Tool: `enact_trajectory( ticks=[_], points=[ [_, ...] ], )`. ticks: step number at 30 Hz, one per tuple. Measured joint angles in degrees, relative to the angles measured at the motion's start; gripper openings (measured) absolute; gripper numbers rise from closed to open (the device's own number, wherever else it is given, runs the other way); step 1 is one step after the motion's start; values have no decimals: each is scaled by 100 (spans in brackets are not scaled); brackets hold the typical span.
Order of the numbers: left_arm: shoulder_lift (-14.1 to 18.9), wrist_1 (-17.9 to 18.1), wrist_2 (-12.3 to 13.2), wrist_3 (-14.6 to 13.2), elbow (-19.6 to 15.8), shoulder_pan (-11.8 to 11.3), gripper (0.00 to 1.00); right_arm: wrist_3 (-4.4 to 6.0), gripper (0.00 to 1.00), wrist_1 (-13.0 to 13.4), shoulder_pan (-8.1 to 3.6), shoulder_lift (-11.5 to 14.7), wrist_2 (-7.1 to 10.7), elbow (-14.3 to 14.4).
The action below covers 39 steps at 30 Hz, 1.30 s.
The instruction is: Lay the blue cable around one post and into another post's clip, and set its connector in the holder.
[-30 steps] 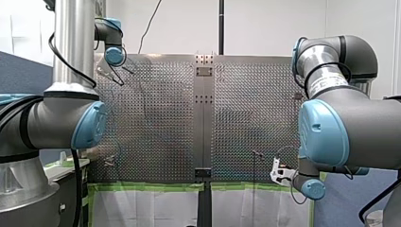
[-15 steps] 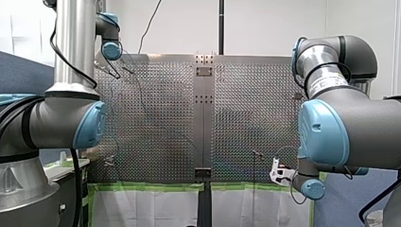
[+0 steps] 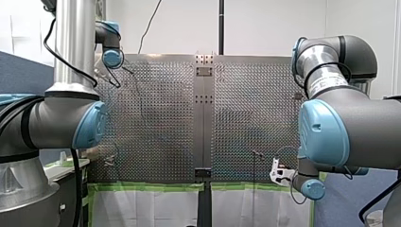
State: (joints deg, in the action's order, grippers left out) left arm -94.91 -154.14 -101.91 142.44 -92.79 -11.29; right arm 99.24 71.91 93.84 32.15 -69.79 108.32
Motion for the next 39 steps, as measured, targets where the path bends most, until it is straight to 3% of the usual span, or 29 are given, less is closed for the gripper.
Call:
enact_trajectory(
  ticks=[15, 26, 39],
  points=[
    [-9, 533, 94, -122, -721, -8, 100, 0, 0, 8, 25, 0, 0, 0],
    [-11, 855, 299, -205, -1169, 78, 100, 0, 0, 6, 40, 0, 0, 1],
    [-6, 657, 714, 341, -1264, 128, 100, -7, 0, -7, 57, 1, 0, 1]
  ],
)
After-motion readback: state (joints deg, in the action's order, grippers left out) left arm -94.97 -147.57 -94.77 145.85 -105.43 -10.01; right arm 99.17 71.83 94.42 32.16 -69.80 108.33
